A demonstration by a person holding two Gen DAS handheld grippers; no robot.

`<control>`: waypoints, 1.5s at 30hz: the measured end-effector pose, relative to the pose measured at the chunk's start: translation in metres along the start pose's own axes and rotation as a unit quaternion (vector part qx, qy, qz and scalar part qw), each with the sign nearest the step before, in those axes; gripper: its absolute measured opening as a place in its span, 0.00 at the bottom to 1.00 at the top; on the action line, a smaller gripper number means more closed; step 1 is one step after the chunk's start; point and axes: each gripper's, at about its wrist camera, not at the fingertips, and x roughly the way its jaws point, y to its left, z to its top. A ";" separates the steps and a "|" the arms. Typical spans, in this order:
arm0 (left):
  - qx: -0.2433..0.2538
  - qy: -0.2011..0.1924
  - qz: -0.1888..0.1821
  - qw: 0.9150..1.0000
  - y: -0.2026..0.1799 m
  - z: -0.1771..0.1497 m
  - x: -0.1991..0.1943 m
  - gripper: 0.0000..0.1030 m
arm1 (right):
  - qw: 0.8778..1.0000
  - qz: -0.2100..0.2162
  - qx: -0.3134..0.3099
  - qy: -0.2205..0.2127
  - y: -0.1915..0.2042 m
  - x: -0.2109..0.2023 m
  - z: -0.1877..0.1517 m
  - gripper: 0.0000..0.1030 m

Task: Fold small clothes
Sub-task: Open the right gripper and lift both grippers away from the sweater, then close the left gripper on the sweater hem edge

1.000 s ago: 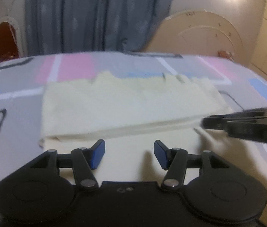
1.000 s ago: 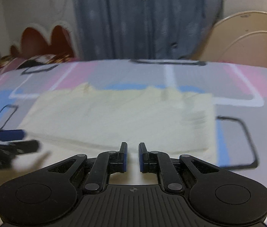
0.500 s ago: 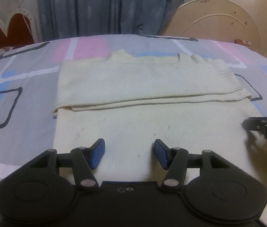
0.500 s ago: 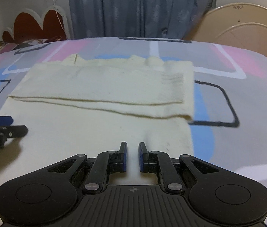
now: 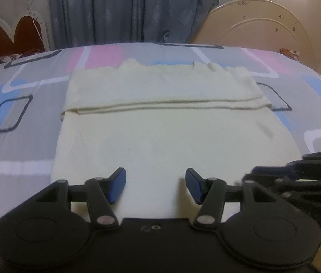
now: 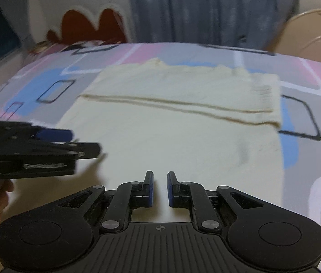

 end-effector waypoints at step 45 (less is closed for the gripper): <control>0.041 0.016 -0.020 0.999 0.028 -0.115 -0.106 0.59 | 0.991 -0.129 0.036 0.010 0.049 -0.123 -0.141 0.61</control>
